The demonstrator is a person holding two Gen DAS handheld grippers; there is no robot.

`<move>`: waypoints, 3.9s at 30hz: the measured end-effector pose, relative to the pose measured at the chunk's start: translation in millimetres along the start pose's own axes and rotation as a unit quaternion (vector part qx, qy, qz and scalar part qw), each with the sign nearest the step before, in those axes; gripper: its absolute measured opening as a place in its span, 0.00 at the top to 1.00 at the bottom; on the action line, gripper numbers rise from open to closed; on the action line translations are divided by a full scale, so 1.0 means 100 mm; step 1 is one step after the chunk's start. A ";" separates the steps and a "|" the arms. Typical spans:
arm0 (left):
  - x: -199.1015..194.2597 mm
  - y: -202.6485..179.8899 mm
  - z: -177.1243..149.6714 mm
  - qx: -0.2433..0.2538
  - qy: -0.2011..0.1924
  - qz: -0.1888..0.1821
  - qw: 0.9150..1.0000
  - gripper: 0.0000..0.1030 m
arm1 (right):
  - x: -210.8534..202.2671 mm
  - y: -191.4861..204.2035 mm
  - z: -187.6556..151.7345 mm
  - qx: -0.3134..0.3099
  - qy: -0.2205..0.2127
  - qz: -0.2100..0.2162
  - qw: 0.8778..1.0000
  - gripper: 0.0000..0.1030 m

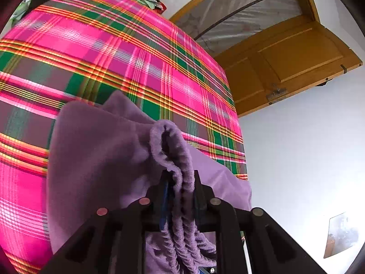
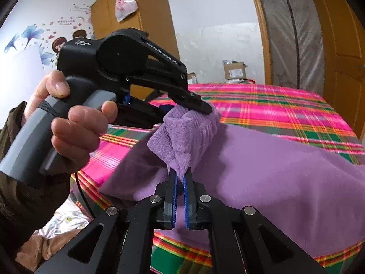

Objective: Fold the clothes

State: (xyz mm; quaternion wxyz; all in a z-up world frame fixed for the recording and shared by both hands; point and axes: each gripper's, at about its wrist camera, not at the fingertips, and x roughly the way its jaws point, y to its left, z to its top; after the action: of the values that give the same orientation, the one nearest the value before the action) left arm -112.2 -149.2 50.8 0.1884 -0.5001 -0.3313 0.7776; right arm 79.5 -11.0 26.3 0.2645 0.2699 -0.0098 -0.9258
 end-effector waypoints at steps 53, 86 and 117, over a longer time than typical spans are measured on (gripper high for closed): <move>-0.60 0.95 -0.60 -0.085 -0.100 0.008 0.991 0.75 | 0.79 -1.02 0.34 0.189 0.131 0.115 0.967 0.58; -0.47 0.92 -0.67 -0.065 -0.064 0.048 0.995 0.69 | 0.27 -1.26 0.15 0.169 0.111 -0.008 0.979 0.75; -0.34 0.70 0.11 -0.014 -0.073 0.118 0.990 0.69 | 0.64 -1.31 0.68 0.080 0.130 -0.046 0.987 0.81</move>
State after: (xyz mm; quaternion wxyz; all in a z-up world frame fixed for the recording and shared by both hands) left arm -104.8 -223.0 26.7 0.0638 -0.4797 -0.2936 0.8244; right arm -63.7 61.6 31.5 0.1988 0.4080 -0.0368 -0.8903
